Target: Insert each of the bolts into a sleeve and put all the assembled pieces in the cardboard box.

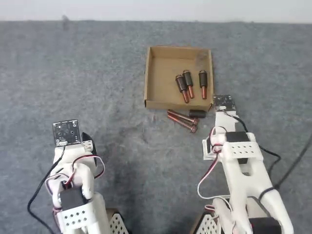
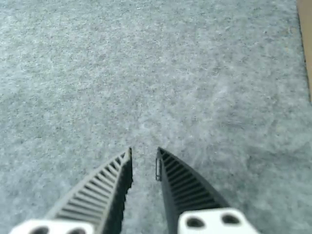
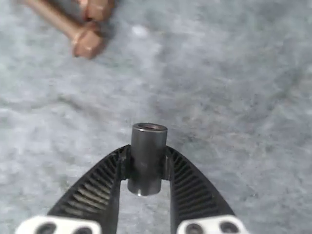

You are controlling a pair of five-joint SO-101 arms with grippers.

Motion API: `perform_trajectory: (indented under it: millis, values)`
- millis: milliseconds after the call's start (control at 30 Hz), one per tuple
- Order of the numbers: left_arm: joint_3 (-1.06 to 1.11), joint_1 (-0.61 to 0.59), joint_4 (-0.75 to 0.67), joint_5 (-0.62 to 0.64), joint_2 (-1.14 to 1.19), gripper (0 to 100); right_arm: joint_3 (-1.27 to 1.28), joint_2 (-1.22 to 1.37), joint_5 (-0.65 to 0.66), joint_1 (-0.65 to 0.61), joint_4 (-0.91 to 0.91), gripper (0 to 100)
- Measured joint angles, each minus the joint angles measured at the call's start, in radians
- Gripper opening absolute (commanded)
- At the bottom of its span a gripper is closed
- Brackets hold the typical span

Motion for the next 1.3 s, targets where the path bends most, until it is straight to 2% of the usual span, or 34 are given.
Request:
perform_trajectory:
  millis: [200, 700, 1033, 1300]
  values:
    - [0.0, 0.0, 0.0, 0.0, 0.0, 8, 0.0, -0.002, 0.012, 0.009, 0.0, 15.1]
    - [0.0, 0.0, 0.0, 0.0, 0.0, 8, 0.011, -0.02, 0.081, 0.009, 0.028, 15.1]
    - [0.0, 0.0, 0.0, 0.0, 0.0, 8, 0.026, -0.017, 0.091, 0.009, -0.046, 15.1]
    - [0.0, 0.0, 0.0, 0.0, 0.0, 8, -0.021, 0.184, 0.092, 0.009, -0.078, 15.0]
